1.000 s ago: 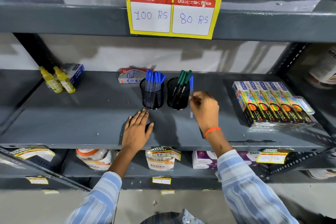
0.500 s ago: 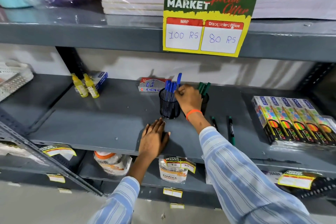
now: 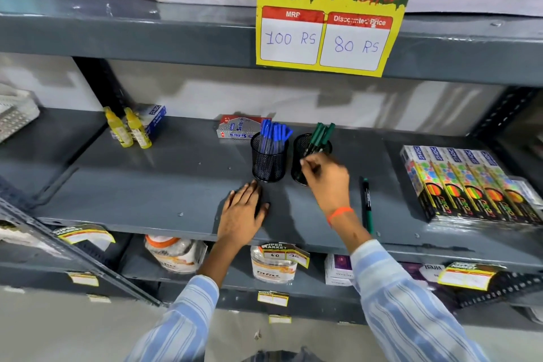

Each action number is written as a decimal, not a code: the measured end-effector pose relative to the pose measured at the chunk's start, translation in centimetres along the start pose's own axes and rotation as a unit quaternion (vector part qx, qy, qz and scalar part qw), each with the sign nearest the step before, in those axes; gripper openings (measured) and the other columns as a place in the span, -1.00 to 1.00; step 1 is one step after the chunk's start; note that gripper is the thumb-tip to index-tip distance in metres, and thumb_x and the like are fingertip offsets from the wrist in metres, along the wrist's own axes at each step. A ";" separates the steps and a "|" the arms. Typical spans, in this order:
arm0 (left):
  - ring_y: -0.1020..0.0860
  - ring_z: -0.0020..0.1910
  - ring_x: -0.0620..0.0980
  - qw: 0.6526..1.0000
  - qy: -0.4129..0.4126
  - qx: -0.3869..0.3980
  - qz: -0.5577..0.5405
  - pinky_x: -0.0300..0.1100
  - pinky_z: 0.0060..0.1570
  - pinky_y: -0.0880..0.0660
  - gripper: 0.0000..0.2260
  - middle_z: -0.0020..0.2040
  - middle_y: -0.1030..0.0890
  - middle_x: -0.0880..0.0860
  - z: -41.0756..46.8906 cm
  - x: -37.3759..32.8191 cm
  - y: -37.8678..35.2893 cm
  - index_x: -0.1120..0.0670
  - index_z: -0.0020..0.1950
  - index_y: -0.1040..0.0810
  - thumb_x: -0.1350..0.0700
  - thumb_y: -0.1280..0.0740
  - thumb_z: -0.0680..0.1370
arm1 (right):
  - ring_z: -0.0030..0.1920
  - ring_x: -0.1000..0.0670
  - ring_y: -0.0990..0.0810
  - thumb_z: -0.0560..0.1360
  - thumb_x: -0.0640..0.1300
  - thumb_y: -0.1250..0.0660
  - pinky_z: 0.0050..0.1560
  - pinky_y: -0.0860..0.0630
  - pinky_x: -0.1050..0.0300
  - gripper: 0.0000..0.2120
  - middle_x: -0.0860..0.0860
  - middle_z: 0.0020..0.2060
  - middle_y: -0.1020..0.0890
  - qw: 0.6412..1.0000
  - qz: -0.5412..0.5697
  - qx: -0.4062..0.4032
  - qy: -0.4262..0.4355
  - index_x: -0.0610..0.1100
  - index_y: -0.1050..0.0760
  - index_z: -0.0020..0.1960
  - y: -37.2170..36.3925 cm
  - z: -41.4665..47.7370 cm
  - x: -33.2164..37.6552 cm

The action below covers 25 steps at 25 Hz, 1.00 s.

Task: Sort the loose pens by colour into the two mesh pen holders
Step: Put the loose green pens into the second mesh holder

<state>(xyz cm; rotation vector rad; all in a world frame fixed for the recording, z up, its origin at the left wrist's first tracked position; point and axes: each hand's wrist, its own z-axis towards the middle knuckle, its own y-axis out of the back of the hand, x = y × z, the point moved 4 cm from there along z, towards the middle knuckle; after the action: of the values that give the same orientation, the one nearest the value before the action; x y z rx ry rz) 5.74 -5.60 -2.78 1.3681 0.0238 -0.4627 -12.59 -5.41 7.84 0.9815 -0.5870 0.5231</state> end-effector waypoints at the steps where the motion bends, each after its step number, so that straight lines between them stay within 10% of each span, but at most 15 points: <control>1: -0.23 0.42 0.05 1.000 -0.001 -0.003 -0.001 0.03 0.40 -0.07 -0.38 0.44 -0.32 0.11 0.0 0.0 0.0 0.14 0.40 -0.28 -0.19 0.13 0.50 | -0.30 -0.20 -0.59 0.43 -0.21 -0.37 -0.28 -0.49 0.07 -0.92 -0.19 -0.34 -0.65 1.000 -0.023 0.006 0.002 -0.20 -0.54 -0.23 0.7 -1.1 -1.5; 7: -0.25 0.41 0.06 1.000 -0.008 -0.011 -0.004 0.06 0.39 -0.10 -0.40 0.43 -0.33 0.12 0.0 0.1 -0.1 0.15 0.39 -0.31 -0.18 0.09 0.51 | 0.08 -0.34 -0.51 0.37 -0.50 -0.21 0.05 -0.53 -0.13 -0.71 -0.29 0.04 -0.55 0.949 -0.224 0.221 -0.011 -0.26 -0.58 -0.04 1.9 -3.1 -10.1; 16: -0.24 0.41 0.07 1.000 -0.003 -0.012 -0.007 0.05 0.39 -0.10 -0.39 0.43 -0.34 0.12 0.0 0.0 0.0 0.14 0.39 -0.31 -0.19 0.10 0.50 | 0.10 -0.19 -0.51 0.43 -0.33 -0.35 0.19 -0.45 0.02 -0.80 -0.19 0.08 -0.53 0.930 -0.144 0.332 0.068 -0.19 -0.59 0.03 -0.3 -2.3 -7.4; 25: -0.30 0.39 0.07 1.000 0.005 -0.018 -0.014 0.04 0.38 -0.12 -0.42 0.39 -0.39 0.13 -0.1 -0.1 0.2 0.16 0.36 -0.37 -0.17 0.05 0.50 | -0.20 0.05 -0.50 0.41 -0.19 -0.41 -0.13 -0.44 0.23 -0.88 -0.16 -0.20 -0.66 0.989 0.014 0.062 0.133 -0.20 -0.60 -0.08 2.1 -1.1 -2.2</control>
<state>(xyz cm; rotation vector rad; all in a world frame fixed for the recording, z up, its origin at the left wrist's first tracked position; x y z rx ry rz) 5.75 -5.46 -2.59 1.3353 0.0596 -0.4764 -15.30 -3.78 7.11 1.0023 -0.3321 0.7089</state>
